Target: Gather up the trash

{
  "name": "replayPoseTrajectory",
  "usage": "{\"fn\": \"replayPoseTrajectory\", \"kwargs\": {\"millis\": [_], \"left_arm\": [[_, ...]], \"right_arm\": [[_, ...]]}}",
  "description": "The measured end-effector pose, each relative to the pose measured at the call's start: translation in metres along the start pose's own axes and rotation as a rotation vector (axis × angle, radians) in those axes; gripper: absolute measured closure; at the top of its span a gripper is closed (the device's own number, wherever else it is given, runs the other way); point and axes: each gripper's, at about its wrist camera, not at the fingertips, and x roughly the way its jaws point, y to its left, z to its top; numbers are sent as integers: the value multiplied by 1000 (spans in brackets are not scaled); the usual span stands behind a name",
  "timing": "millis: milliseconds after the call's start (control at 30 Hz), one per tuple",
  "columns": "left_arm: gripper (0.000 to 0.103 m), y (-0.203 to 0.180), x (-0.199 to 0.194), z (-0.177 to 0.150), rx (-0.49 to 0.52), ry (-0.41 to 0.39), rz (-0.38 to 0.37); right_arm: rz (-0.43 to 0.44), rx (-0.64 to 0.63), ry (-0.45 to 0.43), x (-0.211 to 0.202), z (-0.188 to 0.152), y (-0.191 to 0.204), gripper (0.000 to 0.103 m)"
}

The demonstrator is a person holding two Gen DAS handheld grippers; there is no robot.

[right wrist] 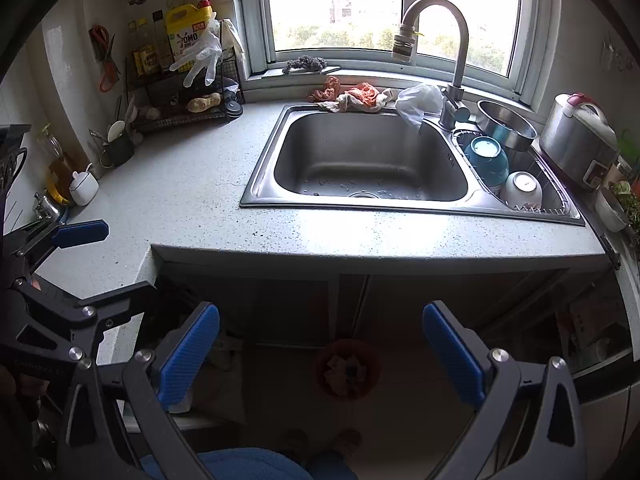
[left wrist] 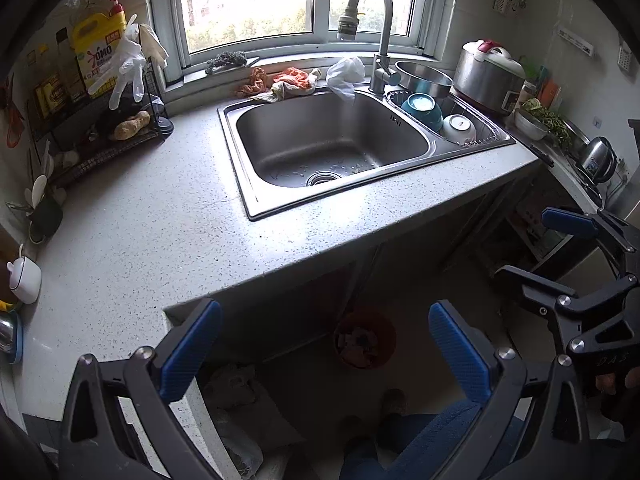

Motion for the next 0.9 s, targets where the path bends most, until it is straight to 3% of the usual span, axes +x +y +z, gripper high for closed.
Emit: {"fn": "replayPoseTrajectory", "kwargs": {"millis": [900], "left_arm": [[0,-11,1,0,28,2,17]], "right_arm": [[-22,29,19,-4,-7,1,1]]}}
